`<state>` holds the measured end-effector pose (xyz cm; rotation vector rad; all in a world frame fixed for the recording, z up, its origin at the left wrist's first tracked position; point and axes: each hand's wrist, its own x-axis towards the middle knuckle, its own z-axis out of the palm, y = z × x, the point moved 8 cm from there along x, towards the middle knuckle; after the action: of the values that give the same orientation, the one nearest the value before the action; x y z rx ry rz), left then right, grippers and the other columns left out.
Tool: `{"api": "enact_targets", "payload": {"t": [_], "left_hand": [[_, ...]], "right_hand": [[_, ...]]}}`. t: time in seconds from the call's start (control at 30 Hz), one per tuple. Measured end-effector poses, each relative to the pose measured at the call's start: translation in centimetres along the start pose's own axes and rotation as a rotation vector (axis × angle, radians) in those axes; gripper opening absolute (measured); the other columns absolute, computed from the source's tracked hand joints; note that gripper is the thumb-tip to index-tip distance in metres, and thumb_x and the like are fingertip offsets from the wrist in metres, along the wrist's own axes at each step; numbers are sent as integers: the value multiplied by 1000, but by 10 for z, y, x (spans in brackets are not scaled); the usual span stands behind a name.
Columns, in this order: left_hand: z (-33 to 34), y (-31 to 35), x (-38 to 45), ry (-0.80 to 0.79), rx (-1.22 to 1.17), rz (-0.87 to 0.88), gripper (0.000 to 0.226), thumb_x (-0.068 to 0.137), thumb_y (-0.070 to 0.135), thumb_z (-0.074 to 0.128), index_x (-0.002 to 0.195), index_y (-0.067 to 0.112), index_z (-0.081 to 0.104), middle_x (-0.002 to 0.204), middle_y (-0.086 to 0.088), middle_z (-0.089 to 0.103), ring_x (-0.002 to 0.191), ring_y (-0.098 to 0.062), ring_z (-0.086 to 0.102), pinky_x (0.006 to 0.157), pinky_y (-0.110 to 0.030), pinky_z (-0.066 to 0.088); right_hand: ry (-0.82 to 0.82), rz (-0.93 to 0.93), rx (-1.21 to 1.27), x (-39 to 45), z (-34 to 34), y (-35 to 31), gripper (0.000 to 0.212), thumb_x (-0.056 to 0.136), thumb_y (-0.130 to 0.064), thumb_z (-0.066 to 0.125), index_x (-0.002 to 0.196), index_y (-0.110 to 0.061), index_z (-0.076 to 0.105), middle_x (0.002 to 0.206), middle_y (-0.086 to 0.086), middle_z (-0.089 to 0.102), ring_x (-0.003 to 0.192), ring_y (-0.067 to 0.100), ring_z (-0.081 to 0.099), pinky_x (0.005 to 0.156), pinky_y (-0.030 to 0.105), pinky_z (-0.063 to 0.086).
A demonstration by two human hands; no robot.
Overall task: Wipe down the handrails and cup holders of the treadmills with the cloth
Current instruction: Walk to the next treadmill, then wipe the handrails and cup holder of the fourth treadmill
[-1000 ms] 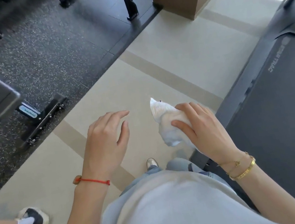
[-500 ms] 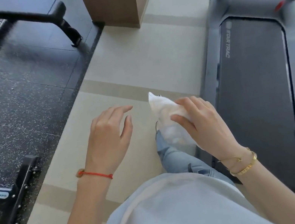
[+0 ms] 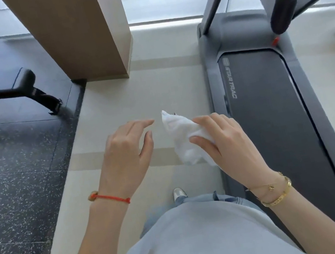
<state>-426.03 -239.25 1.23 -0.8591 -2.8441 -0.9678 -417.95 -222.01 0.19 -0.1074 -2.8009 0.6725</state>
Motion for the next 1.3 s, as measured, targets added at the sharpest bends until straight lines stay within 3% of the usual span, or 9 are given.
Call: {"api": "enact_targets", "payload": {"t": [0.7, 0.83, 1.0, 1.17, 1.3], "left_hand": [[70, 20, 358, -186, -107, 480, 23, 96, 10, 57, 117, 11, 67, 111, -2, 69, 104, -24, 64, 91, -48, 49], [89, 41, 420, -235, -128, 618, 23, 97, 13, 56, 117, 13, 67, 111, 1, 68, 103, -24, 64, 93, -45, 48], [121, 79, 479, -284, -177, 782, 23, 96, 13, 56, 117, 16, 67, 111, 5, 67, 99, -18, 62, 95, -29, 43], [156, 128, 521, -354, -247, 921, 24, 97, 11, 55, 117, 12, 67, 111, 2, 68, 97, -20, 63, 94, -44, 47], [184, 162, 545, -404, -287, 991, 25, 98, 13, 54, 119, 12, 66, 111, 1, 68, 100, -21, 63, 95, -45, 46]], "right_hand": [[374, 387, -175, 230, -43, 141, 41, 99, -40, 44, 118, -8, 61, 95, 7, 59, 85, 27, 53, 83, 44, 46], [476, 466, -261, 263, -59, 165, 39, 99, -39, 47, 118, -8, 61, 96, 7, 60, 84, 24, 51, 80, 44, 49], [591, 589, -362, 285, -90, 195, 42, 99, -42, 45, 121, -10, 61, 100, 7, 61, 89, 21, 50, 84, 37, 45], [666, 703, -470, 296, -130, 233, 41, 100, -41, 46, 121, -9, 60, 103, 8, 62, 92, 29, 55, 90, 39, 41], [737, 794, -533, 300, -159, 271, 37, 100, -38, 48, 118, -8, 60, 101, 9, 61, 91, 32, 54, 87, 41, 40]]}}
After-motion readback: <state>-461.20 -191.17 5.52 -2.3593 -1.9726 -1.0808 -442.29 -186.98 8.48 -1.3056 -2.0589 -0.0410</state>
